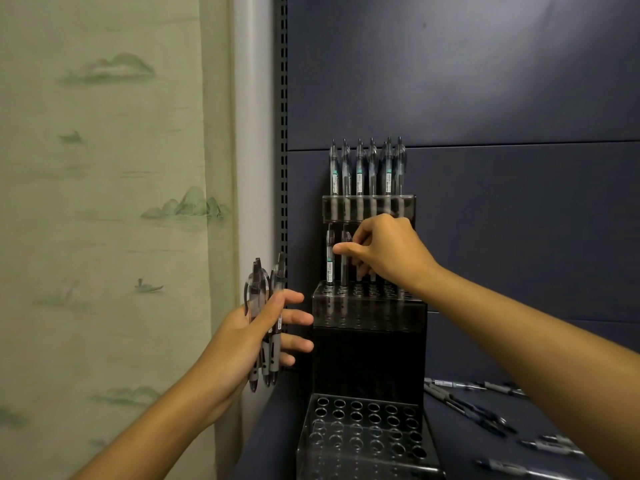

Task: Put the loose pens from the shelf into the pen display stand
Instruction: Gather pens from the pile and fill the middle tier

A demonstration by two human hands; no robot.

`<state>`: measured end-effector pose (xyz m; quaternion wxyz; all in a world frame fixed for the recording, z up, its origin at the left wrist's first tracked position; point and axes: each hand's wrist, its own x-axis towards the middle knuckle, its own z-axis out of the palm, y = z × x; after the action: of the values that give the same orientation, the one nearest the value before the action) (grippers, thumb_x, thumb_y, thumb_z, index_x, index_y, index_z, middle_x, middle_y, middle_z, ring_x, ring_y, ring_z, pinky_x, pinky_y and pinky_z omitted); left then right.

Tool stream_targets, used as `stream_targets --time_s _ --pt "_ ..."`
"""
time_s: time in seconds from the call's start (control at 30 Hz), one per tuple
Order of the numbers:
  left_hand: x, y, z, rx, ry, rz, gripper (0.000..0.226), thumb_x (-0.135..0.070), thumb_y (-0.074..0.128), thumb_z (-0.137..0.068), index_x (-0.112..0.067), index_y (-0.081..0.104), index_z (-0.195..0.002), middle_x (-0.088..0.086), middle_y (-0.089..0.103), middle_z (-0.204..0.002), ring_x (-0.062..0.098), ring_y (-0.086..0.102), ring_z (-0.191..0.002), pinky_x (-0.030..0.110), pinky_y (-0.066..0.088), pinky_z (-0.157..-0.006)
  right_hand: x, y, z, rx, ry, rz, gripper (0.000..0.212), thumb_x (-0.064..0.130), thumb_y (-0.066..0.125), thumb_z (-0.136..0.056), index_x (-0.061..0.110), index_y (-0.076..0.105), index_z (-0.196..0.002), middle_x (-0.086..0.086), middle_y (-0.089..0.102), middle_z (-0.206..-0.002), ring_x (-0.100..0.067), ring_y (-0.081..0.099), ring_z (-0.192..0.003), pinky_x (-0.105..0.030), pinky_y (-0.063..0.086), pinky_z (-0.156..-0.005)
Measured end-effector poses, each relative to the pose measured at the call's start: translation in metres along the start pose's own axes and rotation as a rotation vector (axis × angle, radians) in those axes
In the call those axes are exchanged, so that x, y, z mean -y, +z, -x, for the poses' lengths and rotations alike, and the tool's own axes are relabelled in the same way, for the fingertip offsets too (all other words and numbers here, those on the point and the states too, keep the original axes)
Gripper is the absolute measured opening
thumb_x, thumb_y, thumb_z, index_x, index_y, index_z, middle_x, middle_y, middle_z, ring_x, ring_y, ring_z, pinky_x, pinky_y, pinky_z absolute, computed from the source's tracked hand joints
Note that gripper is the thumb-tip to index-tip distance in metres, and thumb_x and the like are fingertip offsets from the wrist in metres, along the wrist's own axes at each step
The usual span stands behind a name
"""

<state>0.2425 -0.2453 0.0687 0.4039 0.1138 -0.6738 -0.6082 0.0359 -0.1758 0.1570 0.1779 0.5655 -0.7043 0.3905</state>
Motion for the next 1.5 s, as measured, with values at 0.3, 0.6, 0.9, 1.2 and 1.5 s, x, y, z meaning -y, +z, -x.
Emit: stream_targets --time_s 0.3,0.6,0.9,1.2,1.5 --pt "-0.012 0.012 -0.010 0.051 0.025 0.024 0.037 -0.041 0.051 -0.088 -0.022 0.065 -0.116 0.008 0.075 -0.094 0.024 0.071 -0.073 0.026 0.057 -0.057 0.027 -0.026 0.027 0.102 0.034 -0.434 0.023 0.036 0.070 -0.089 0.013 0.073 -0.092 -0.002 0.076 -0.079 -0.013 0.074 -0.070 -0.026 0.060 -0.068" --pt "-0.021 0.041 -0.012 0.134 0.119 -0.053 0.035 -0.038 0.047 -0.089 -0.018 0.062 -0.113 0.007 0.077 -0.097 0.024 0.075 -0.077 0.028 0.060 -0.065 0.040 -0.022 0.051 0.178 -0.106 -0.464 0.018 0.035 0.068 -0.091 0.019 0.077 -0.092 0.004 0.075 -0.085 -0.006 0.070 -0.082 -0.020 0.055 -0.065" --pt "-0.009 0.030 -0.012 0.110 0.001 -0.021 0.035 -0.033 0.045 -0.094 -0.014 0.064 -0.117 0.006 0.076 -0.104 0.029 0.075 -0.089 0.036 0.061 -0.075 0.037 -0.036 0.032 0.055 0.053 -0.652 0.021 0.027 0.059 -0.098 0.009 0.067 -0.090 -0.008 0.076 -0.089 -0.025 0.076 -0.072 -0.035 0.062 -0.069" --pt "-0.009 0.010 -0.008 0.057 -0.006 -0.046 0.031 -0.030 0.044 -0.098 -0.012 0.065 -0.111 0.009 0.076 -0.099 0.029 0.075 -0.081 0.032 0.061 -0.066 0.017 -0.056 0.003 -0.165 0.098 -0.461 0.022 0.027 0.062 -0.097 0.007 0.068 -0.101 -0.007 0.073 -0.090 -0.019 0.075 -0.067 -0.031 0.063 -0.068" --pt "-0.007 0.005 -0.004 0.058 -0.005 -0.026 0.036 -0.035 0.048 -0.089 -0.009 0.065 -0.108 0.011 0.076 -0.097 0.029 0.075 -0.079 0.031 0.061 -0.064 -0.007 -0.034 0.007 -0.139 0.165 -0.399 0.014 0.028 0.063 -0.097 0.014 0.068 -0.097 -0.003 0.073 -0.090 -0.016 0.074 -0.065 -0.027 0.062 -0.066"
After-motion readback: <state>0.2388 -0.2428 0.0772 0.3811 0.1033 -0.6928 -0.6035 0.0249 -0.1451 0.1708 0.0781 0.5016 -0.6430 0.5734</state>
